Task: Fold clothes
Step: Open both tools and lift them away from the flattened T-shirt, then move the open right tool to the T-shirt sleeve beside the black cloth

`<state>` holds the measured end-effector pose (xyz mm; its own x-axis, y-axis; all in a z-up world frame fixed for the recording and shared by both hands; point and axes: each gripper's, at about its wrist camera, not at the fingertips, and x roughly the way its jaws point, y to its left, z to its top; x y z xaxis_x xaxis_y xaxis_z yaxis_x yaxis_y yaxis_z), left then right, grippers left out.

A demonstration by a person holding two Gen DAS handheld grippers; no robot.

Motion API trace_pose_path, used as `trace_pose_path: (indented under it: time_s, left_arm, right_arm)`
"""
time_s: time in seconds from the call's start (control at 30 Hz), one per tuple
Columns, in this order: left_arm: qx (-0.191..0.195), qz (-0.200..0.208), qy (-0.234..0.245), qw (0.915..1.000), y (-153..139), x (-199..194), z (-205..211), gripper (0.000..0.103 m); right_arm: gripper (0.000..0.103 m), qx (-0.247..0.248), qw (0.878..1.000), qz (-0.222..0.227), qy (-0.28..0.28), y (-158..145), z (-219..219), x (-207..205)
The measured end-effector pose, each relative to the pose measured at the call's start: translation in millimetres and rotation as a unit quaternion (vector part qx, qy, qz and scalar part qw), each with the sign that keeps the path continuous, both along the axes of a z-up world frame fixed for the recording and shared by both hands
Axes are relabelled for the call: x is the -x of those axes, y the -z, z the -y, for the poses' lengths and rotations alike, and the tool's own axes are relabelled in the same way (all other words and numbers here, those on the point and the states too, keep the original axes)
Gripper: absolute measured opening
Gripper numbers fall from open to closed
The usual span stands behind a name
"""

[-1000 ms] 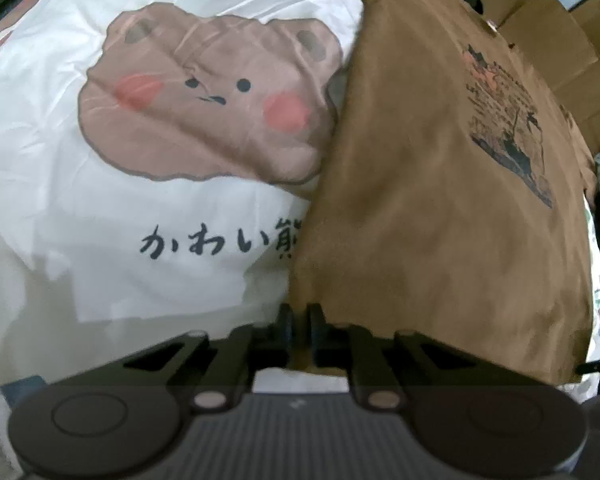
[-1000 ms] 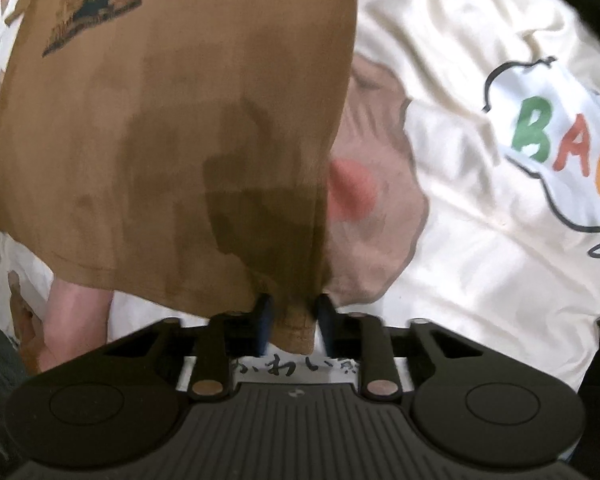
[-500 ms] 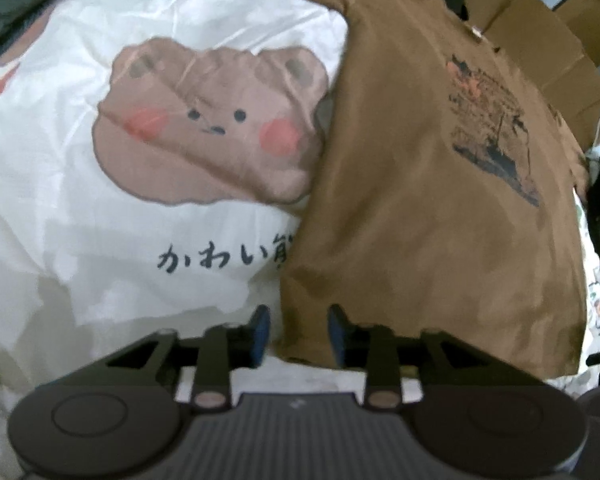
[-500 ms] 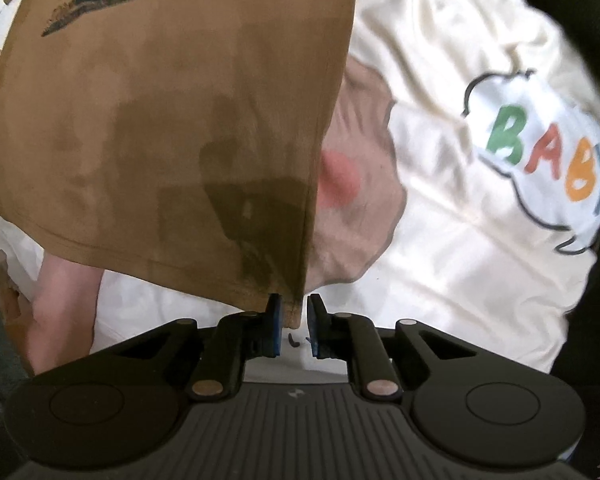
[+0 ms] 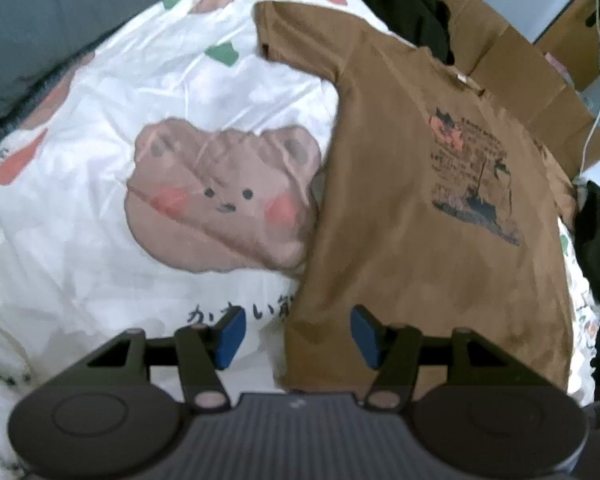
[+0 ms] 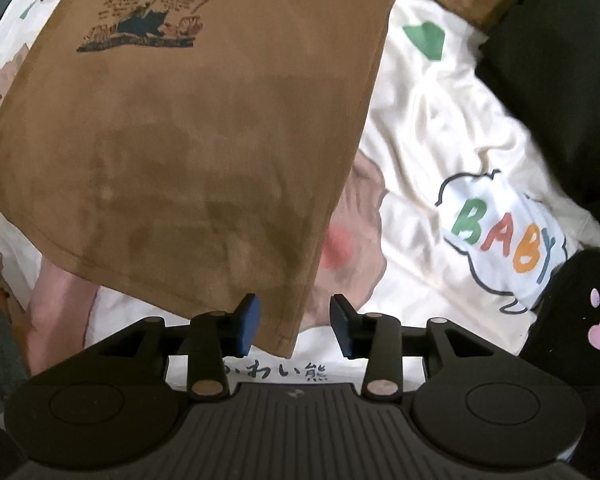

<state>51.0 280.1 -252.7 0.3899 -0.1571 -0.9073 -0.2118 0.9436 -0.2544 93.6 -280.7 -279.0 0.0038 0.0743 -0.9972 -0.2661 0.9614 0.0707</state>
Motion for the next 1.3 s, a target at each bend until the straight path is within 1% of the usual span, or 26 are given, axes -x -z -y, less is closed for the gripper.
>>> trace_pose_path:
  time_s: [0.07, 0.13, 0.17, 0.2, 0.27, 0.3, 0.33, 0.4, 0.47, 0.5, 0.53, 0.6, 0.7, 0.77, 0.8, 0.87, 0.9, 0.93, 1.0, 1.07, 1.17, 1.3]
  left_arm:
    - [0.011, 0.007, 0.007, 0.9999, -7, -3, -2, 0.061]
    - [0.033, 0.020, 0.019, 0.9991, -14, -5, -4, 0.061]
    - [0.033, 0.029, 0.024, 0.9987, -19, -7, -3, 0.062]
    - [0.030, 0.035, 0.027, 0.9986, -23, -8, -3, 0.064]
    - [0.029, 0.045, 0.033, 0.9980, -31, -11, -2, 0.066]
    - [0.032, 0.050, 0.035, 0.9976, -35, -13, -2, 0.067]
    - [0.034, 0.056, 0.036, 0.9972, -39, -14, -1, 0.070]
    - [0.032, 0.070, 0.037, 0.9964, -46, -17, -1, 0.071]
    - [0.035, 0.083, 0.040, 0.9952, -52, -21, -1, 0.072]
    - [0.037, 0.089, 0.042, 0.9945, -54, -23, -1, 0.077]
    - [0.044, 0.096, 0.039, 0.9936, -57, -26, -2, 0.082]
    - [0.053, 0.109, 0.033, 0.9921, -60, -30, -4, 0.085]
    - [0.046, 0.125, 0.033, 0.9905, -66, -36, -3, 0.086]
    - [0.054, 0.133, 0.019, 0.9895, -67, -41, -5, 0.086]
    - [0.055, 0.134, 0.017, 0.9893, -67, -42, -5, 0.086]
    - [0.051, 0.135, 0.004, 0.9895, -66, -47, -8, 0.086]
    - [0.042, 0.136, -0.001, 0.9897, -66, -49, -9, 0.086]
    - [0.022, 0.139, -0.005, 0.9900, -66, -53, -9, 0.086]
    - [0.007, 0.143, -0.004, 0.9897, -65, -58, -8, 0.086]
    - [0.001, 0.149, -0.003, 0.9889, -64, -64, -9, 0.086]
    - [0.003, 0.141, -0.021, 0.9898, -59, -80, -15, 0.086]
    - [-0.004, 0.133, -0.023, 0.9909, -51, -101, -20, 0.086]
  right_arm:
    - [0.045, 0.000, 1.000, 0.013, 0.003, -2, 0, -4]
    - [0.045, -0.019, 0.999, 0.029, 0.013, -6, -3, -4]
    - [0.045, -0.025, 0.999, 0.036, 0.016, -9, -2, -6]
    - [0.048, -0.031, 0.998, 0.043, 0.020, -12, -2, -8]
    - [0.052, -0.032, 0.996, 0.074, 0.034, -25, 3, -10]
    - [0.053, -0.029, 0.996, 0.080, 0.037, -27, 4, -11]
    - [0.053, -0.024, 0.994, 0.097, 0.041, -33, 6, -14]
    - [0.053, -0.020, 0.992, 0.112, 0.046, -38, 8, -17]
    - [0.053, -0.013, 0.989, 0.141, 0.052, -47, 10, -20]
    - [0.053, -0.011, 0.987, 0.150, 0.050, -49, 9, -21]
    - [0.053, -0.008, 0.986, 0.160, 0.048, -52, 8, -23]
    - [0.053, -0.009, 0.984, 0.174, 0.049, -56, 7, -25]
    - [0.053, -0.018, 0.980, 0.187, 0.058, -62, 7, -29]
    - [0.053, -0.030, 0.976, 0.206, 0.063, -67, 5, -32]
    - [0.053, -0.031, 0.976, 0.208, 0.063, -68, 5, -32]
    - [0.053, -0.036, 0.973, 0.216, 0.072, -69, 4, -37]
    - [0.053, -0.039, 0.972, 0.218, 0.075, -69, 4, -38]
    - [0.053, -0.051, 0.971, 0.218, 0.081, -68, 6, -41]
    - [0.053, -0.058, 0.970, 0.220, 0.090, -65, 7, -45]
    - [0.053, -0.061, 0.967, 0.226, 0.103, -63, 10, -49]
    - [0.053, -0.066, 0.961, 0.232, 0.133, -59, 15, -55]
    - [0.052, -0.072, 0.952, 0.244, 0.168, -53, 24, -67]
